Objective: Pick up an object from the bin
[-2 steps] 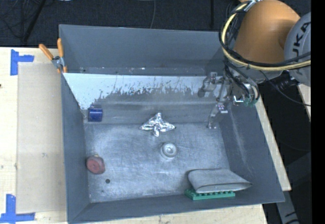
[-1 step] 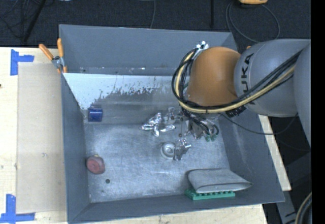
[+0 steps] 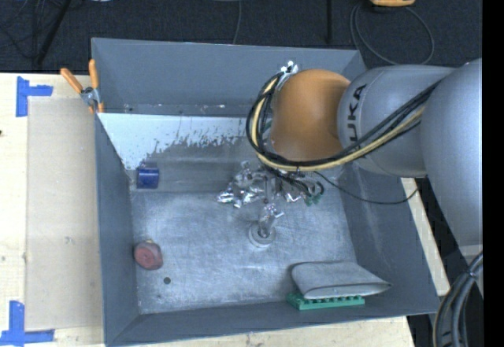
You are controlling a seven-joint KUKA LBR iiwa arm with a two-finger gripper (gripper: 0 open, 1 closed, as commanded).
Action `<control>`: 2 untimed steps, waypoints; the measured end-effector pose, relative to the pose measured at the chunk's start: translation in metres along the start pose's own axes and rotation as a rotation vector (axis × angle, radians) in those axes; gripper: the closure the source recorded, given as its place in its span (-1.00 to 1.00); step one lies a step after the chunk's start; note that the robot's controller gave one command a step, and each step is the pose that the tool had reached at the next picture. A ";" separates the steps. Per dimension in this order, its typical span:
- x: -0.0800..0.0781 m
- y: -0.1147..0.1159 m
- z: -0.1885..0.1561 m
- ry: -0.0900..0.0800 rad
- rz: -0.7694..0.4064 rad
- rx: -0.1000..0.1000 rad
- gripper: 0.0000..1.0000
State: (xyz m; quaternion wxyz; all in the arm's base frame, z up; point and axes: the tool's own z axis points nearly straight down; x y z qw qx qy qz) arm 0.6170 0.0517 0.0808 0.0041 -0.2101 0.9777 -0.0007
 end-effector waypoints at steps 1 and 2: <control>-0.002 -0.001 -0.003 -0.005 0.002 0.001 1.00; -0.002 0.008 -0.168 -0.001 0.027 -0.001 1.00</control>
Offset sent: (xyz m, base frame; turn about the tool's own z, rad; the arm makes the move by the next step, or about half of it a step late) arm 0.0000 0.0000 0.0000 0.0000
